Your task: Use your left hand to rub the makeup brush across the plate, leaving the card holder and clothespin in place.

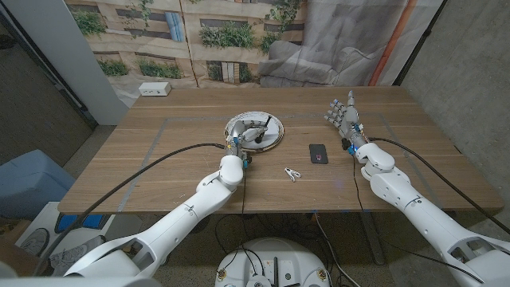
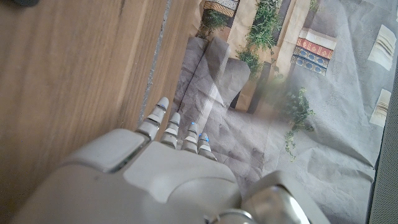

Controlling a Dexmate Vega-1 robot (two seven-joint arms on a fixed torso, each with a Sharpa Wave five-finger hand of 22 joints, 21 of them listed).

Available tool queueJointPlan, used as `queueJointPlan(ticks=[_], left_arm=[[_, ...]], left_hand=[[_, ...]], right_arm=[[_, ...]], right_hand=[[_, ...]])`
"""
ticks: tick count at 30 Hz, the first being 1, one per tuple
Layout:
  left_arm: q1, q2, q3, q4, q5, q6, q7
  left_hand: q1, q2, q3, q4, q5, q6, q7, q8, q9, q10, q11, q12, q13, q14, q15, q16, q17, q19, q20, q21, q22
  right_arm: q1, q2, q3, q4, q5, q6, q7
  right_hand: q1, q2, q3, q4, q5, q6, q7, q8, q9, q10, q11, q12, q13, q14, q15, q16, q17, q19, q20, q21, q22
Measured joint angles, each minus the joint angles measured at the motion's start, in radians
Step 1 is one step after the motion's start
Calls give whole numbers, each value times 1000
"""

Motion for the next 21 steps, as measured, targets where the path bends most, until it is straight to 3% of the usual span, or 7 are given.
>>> queueJointPlan(ticks=[21], left_arm=[[-18,-12,3,36,-4,-24,-7]], left_hand=[[0,0,0,0,1,0,0,-1,0,0,0,-1,0,0,0,0,0,0,0,0,0]], right_arm=[[0,0,0,0,0,0,0]], right_hand=[[0,0,0,0,0,0,0,0,0,0,0,0,0,0,0,0,0,0,0,0,0]])
